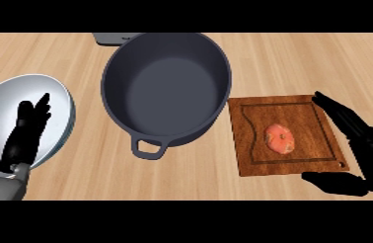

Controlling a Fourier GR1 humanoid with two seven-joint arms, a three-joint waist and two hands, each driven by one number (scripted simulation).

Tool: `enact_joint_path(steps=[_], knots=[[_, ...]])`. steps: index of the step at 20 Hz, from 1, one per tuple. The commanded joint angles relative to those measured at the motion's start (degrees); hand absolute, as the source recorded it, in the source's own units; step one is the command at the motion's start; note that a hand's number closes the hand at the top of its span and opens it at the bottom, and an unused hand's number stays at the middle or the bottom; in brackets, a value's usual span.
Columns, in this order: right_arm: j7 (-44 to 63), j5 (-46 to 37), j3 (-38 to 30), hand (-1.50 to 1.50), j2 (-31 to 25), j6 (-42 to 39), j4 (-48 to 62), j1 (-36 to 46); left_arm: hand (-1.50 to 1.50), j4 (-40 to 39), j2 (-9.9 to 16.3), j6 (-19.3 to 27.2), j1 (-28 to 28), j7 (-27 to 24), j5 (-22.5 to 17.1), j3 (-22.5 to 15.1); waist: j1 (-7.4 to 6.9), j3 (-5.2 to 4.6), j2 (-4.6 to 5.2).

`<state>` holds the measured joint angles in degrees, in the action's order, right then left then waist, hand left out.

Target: Pick the squash from the cutting board and place it in the pot

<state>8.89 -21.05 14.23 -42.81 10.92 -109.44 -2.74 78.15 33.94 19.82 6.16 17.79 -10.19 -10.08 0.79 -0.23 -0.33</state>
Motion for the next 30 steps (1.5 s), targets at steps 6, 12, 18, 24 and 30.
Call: enact_joint_path(steps=[6,12,18,24,30], knots=[[26.0,2.3,6.8,-1.5,-7.6,-22.7,-9.9,4.9,0.0,3.1,0.3,-0.5,0.3,3.1,1.7,-0.9,-1.75,0.09,0.29],[34.2,6.0,4.1,-1.5,-4.4,-31.1,-11.9,8.3,0.0,-0.2,-2.7,-2.5,0.4,-0.2,2.4,1.7,-0.86,0.18,0.34],[30.4,-1.2,4.4,-1.5,2.8,-30.5,-4.3,6.6,0.0,2.7,-4.9,-1.2,0.7,3.8,7.5,1.7,-0.74,0.24,0.31],[27.7,-9.2,7.8,-1.5,10.4,-30.2,6.7,11.3,0.0,1.1,-5.9,-4.9,0.0,0.6,7.4,4.7,-1.15,0.24,0.44],[23.0,-14.1,4.8,-1.5,13.3,-31.6,8.7,9.6,0.0,1.5,-7.3,-7.5,-0.4,1.7,9.3,8.4,-0.84,0.23,0.33]])
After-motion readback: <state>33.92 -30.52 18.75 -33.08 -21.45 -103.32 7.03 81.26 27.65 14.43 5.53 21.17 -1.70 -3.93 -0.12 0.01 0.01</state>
